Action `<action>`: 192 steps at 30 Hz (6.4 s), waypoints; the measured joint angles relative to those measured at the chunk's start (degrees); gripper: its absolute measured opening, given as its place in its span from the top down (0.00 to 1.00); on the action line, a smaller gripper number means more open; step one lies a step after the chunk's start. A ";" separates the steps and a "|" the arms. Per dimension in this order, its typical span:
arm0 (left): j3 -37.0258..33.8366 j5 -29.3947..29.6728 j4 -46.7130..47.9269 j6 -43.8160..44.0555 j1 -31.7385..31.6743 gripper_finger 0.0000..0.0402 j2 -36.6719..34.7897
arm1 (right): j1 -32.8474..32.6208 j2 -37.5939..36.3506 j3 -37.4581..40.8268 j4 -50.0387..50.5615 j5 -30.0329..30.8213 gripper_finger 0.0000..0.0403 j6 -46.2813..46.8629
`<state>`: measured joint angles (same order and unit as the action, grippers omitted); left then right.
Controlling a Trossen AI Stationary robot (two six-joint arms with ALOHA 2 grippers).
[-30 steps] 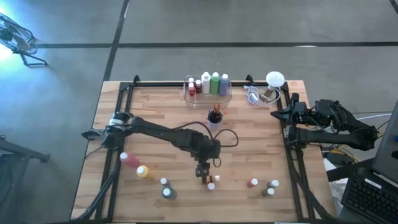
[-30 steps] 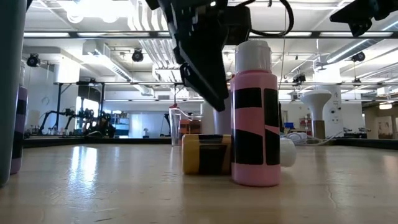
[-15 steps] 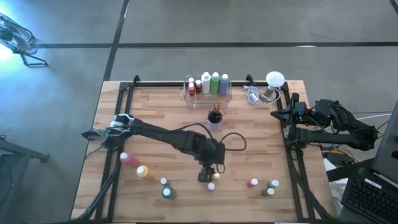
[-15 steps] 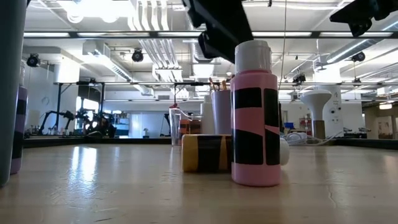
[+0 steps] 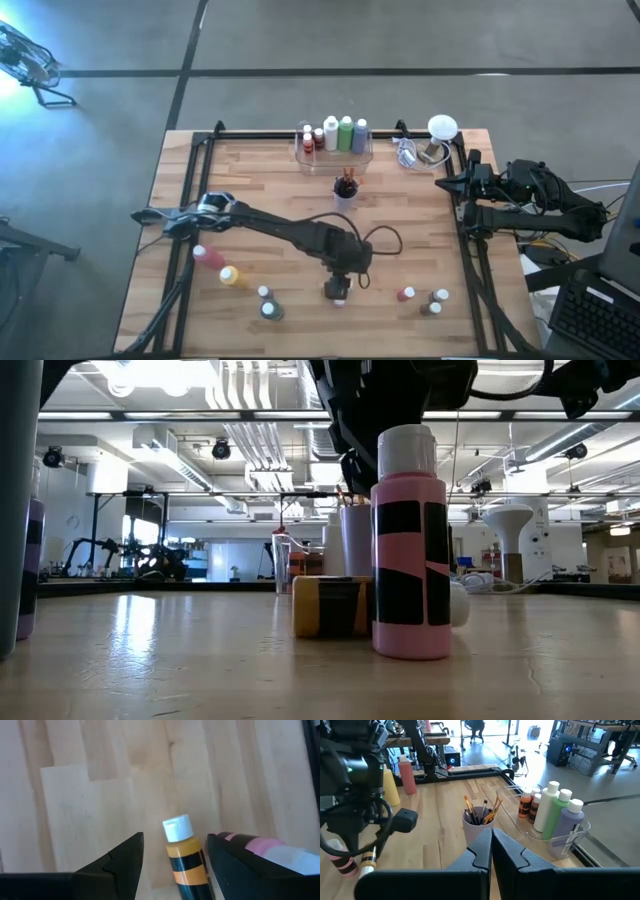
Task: Pick & Place Paint Supplies
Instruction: Put the yellow black paint bottle into the transparent bin
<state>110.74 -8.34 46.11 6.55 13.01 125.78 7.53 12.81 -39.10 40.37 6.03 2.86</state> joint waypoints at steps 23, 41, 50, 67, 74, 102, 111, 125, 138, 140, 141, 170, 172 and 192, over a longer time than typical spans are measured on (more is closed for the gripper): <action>2.47 29.06 42.73 22.12 4.19 0.45 -1.31 | -0.02 0.01 0.01 0.01 0.01 0.98 0.01; -18.19 48.40 20.28 19.70 15.05 0.45 -27.88 | -0.02 0.16 0.01 -4.25 -0.01 0.98 -1.60; -51.76 46.70 -17.84 7.41 17.25 0.45 -56.80 | -0.04 6.56 0.08 -20.46 -22.98 0.98 -1.77; -92.20 42.94 -49.66 -3.45 17.08 0.45 -98.01 | -15.65 38.08 -3.05 -19.99 -10.20 0.98 -4.95; -96.74 44.46 -50.02 -3.44 17.09 0.45 -105.25 | -34.31 43.93 -2.48 -19.77 12.54 0.98 3.60; -104.52 44.41 -49.96 -3.31 17.08 0.45 -106.75 | -41.70 76.81 -10.49 -31.79 15.16 0.50 11.94; -104.41 44.41 -50.37 -3.32 17.08 0.45 -106.79 | -41.66 83.16 -13.07 -32.48 15.02 0.51 11.72; -104.37 44.39 -50.69 -3.32 17.09 0.45 -106.84 | -38.44 86.78 -11.04 -41.13 10.36 0.51 12.47; -104.37 44.40 -51.05 -3.34 17.08 0.45 -106.85 | -37.55 86.70 -8.77 -46.76 7.38 0.46 13.71; -104.35 44.41 -51.19 -3.34 17.09 0.45 -106.84 | -37.46 86.70 -8.77 -46.84 7.36 0.46 13.89; -104.35 44.41 -51.25 -3.34 17.09 0.45 -106.84 | -37.37 86.70 -8.77 -46.80 7.24 0.47 13.94; -104.35 44.41 -51.67 -3.78 17.09 0.45 -106.90 | -34.48 94.22 -10.92 -49.80 1.73 0.56 13.63; -104.35 44.40 -51.68 -3.78 17.08 0.45 -106.90 | -34.32 94.22 -10.92 -50.17 2.97 0.58 13.25; -104.35 44.41 -51.65 -3.78 17.07 0.45 -106.90 | -33.75 89.02 -12.68 -33.32 11.83 0.72 10.20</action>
<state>6.39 36.07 -5.54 2.76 30.09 18.87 -26.22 101.82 -51.78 7.05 17.87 13.06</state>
